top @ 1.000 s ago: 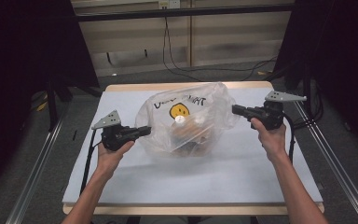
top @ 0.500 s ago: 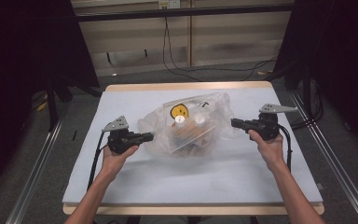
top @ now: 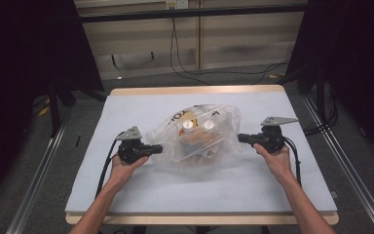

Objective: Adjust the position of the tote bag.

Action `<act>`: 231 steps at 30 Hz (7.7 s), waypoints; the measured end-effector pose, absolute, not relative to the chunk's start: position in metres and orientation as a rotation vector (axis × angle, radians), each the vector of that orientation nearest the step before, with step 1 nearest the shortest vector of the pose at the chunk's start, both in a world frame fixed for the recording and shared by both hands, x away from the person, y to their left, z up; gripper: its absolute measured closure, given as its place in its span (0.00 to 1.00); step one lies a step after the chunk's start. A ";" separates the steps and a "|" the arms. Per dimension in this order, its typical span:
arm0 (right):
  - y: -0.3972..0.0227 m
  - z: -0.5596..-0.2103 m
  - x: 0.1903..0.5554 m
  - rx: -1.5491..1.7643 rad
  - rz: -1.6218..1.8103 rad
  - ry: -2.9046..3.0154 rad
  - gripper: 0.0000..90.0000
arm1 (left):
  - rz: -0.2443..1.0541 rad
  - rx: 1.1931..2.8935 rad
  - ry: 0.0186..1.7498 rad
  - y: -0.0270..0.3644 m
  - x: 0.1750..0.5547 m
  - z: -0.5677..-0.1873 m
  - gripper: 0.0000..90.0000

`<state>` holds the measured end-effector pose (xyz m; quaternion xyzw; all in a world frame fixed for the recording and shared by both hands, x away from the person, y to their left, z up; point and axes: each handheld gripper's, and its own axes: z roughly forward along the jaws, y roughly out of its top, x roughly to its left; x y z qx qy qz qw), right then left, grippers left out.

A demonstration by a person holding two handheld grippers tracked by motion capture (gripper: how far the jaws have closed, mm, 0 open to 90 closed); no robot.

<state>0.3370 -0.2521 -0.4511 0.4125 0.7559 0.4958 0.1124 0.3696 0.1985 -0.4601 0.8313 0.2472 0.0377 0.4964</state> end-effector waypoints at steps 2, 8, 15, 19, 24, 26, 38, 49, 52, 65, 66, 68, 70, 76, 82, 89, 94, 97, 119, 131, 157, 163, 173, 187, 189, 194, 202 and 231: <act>-0.252 -0.453 0.337 1.220 1.452 2.222 1.00 | 0.091 2.036 0.597 0.196 0.370 -0.463 1.00; -0.255 -0.463 0.342 1.252 1.403 2.237 1.00 | 0.086 2.055 0.593 0.194 0.371 -0.470 1.00; -0.262 -0.451 0.336 1.234 1.459 2.154 0.93 | 0.103 1.978 0.573 0.203 0.363 -0.457 0.92; -0.266 -0.439 0.331 1.222 1.489 2.098 0.86 | 0.117 1.918 0.591 0.212 0.357 -0.446 0.80; -0.270 -0.425 0.324 1.218 1.506 2.054 0.76 | 0.163 1.865 0.602 0.225 0.350 -0.432 0.69; -0.273 -0.422 0.322 1.223 1.515 2.045 0.70 | 0.182 1.844 0.610 0.229 0.348 -0.426 0.65; -0.278 -0.376 0.300 1.106 1.580 1.999 0.65 | 0.296 1.838 0.552 0.227 0.343 -0.393 0.45; -0.240 -0.375 0.294 0.971 1.619 2.153 0.62 | 0.282 1.811 0.523 0.209 0.358 -0.380 0.36; -0.226 -0.375 0.295 0.935 1.644 2.182 0.55 | 0.271 1.787 0.510 0.199 0.363 -0.380 0.36; -0.191 -0.387 0.303 0.887 1.531 2.283 0.65 | 0.175 1.836 0.551 0.183 0.385 -0.406 0.63; -0.190 -0.388 0.304 0.872 1.527 2.291 0.74 | 0.163 1.829 0.549 0.182 0.385 -0.407 0.68; -0.191 -0.390 0.304 0.868 1.555 2.292 0.96 | 0.148 1.818 0.545 0.183 0.385 -0.408 0.80; -0.191 -0.392 0.304 0.853 1.561 2.310 1.00 | 0.127 1.810 0.539 0.183 0.385 -0.409 0.87; -0.200 -0.401 0.300 0.863 1.525 2.337 1.00 | 0.143 1.848 0.547 0.186 0.384 -0.413 1.00; -0.214 -0.409 0.299 0.902 1.510 2.325 1.00 | 0.136 1.854 0.581 0.186 0.388 -0.421 1.00; -0.216 -0.387 0.286 0.858 1.585 2.256 0.62 | 0.132 1.848 0.525 0.179 0.380 -0.411 1.00; -0.207 -0.381 0.286 0.863 1.615 2.246 0.46 | 0.128 1.847 0.506 0.172 0.378 -0.409 1.00; -0.197 -0.384 0.296 0.901 1.571 2.244 0.50 | 0.136 1.861 0.498 0.169 0.378 -0.408 1.00; -0.215 -0.448 0.305 1.007 1.447 2.419 1.00 | 0.149 1.996 0.613 0.172 0.397 -0.447 1.00; -0.215 -0.475 0.308 1.050 1.329 2.509 1.00 | 0.132 2.010 0.687 0.185 0.403 -0.472 1.00; -0.227 -0.438 0.283 1.010 1.434 2.385 0.48 | 0.207 1.888 0.597 0.208 0.368 -0.420 0.54; -0.233 -0.415 0.279 0.967 1.503 2.320 0.55 | 0.135 1.934 0.443 0.189 0.344 -0.408 0.74; -0.222 -0.400 0.314 0.925 1.508 2.294 0.89 | 0.070 2.039 0.467 0.155 0.371 -0.430 0.95; -0.199 -0.399 0.360 0.957 1.453 2.333 1.00 | 0.077 2.084 0.534 0.142 0.394 -0.447 0.99; -0.196 -0.402 0.364 0.963 1.436 2.352 1.00 | 0.068 2.096 0.530 0.141 0.394 -0.451 0.99; -0.192 -0.421 0.372 0.989 1.417 2.390 1.00 | 0.073 2.123 0.533 0.139 0.395 -0.455 0.99; -0.189 -0.454 0.376 1.024 1.275 2.505 1.00 | 0.094 2.226 0.541 0.139 0.394 -0.468 0.99; -0.217 -0.476 0.375 1.076 0.979 2.593 1.00 | 0.232 2.373 0.537 0.184 0.388 -0.476 1.00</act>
